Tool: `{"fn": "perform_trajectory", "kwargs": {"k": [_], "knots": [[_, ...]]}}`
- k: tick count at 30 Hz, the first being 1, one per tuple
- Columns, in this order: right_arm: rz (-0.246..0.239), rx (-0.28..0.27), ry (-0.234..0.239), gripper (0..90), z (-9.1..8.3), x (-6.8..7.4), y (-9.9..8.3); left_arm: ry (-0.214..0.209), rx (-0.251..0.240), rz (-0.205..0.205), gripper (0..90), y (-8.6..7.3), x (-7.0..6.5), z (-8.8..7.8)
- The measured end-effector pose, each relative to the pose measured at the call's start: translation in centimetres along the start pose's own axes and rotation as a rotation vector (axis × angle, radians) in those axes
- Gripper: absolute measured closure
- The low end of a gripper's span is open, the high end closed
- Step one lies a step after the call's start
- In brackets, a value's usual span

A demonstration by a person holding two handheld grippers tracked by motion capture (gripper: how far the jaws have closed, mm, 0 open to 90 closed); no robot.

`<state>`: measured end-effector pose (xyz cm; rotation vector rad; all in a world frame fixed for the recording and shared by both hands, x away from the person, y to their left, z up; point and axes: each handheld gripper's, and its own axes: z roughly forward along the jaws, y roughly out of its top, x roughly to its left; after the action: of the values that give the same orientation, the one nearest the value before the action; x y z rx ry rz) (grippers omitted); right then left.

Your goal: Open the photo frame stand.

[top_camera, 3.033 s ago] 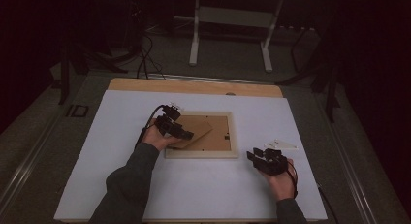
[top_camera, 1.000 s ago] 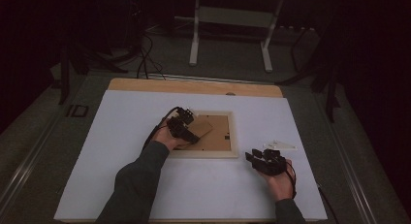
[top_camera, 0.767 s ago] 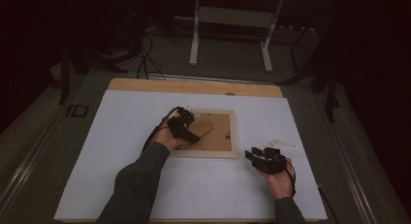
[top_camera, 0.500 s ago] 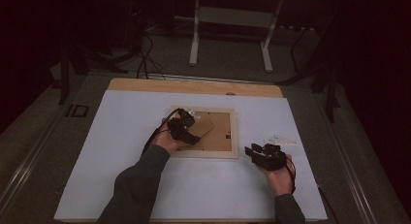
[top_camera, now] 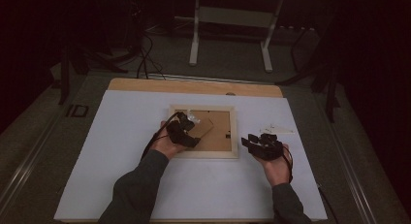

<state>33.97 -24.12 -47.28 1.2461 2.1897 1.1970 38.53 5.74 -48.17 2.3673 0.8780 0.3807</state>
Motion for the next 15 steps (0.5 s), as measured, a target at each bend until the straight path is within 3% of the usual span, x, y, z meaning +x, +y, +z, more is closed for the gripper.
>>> {"fn": "perform_trajectory", "kwargs": {"k": [15], "knots": [[-0.018,0.017,0.006,62.4,1.1,-0.2,2.7,0.072,-0.047,0.048,39.2,-0.5,-1.4,-0.8]]}}
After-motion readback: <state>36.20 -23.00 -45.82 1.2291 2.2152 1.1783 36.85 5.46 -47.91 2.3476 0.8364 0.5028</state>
